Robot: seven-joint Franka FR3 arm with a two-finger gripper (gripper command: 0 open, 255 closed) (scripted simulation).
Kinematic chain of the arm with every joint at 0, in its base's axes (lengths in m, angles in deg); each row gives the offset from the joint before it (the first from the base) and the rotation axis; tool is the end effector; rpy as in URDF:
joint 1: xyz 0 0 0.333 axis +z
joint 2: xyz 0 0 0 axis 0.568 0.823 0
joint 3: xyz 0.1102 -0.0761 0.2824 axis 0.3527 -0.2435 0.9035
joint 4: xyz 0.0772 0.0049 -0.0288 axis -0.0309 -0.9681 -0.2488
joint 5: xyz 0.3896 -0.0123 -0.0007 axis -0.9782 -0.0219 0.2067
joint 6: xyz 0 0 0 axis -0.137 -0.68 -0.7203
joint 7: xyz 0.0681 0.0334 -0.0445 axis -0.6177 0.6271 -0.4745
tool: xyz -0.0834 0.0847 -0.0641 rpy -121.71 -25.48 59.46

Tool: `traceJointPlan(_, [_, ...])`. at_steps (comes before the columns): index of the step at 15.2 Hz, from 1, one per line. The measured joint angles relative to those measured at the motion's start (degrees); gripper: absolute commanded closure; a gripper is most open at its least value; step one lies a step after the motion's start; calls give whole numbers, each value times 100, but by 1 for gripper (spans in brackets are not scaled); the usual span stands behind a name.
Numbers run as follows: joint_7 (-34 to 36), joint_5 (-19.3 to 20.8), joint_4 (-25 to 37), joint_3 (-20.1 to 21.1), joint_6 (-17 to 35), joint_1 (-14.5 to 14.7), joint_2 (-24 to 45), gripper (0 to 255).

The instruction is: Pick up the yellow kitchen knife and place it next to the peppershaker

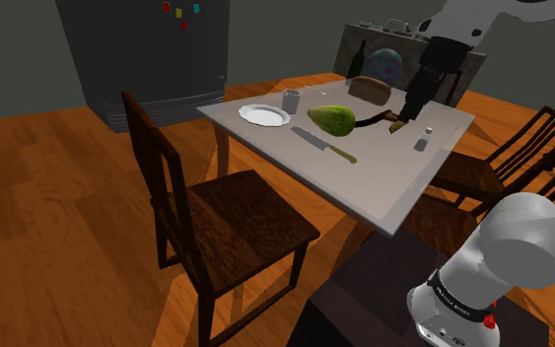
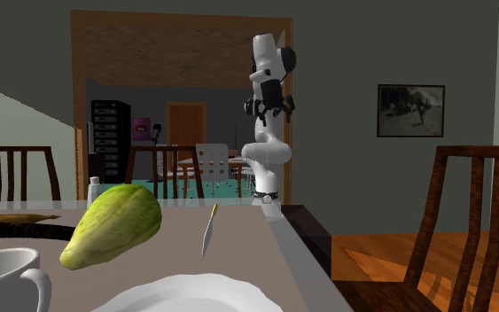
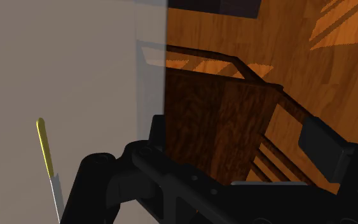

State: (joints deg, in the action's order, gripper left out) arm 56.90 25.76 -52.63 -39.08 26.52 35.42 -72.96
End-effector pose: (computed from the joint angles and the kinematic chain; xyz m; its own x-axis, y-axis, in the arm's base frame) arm 0.2896 -0.0029 0.5793 0.9938 0.1053 0.0344 0.1096 -0.9805 -0.1631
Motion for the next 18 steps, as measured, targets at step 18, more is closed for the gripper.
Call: traceJointPlan(18, [-838,472,370,-577,2375,-192,2779,0])
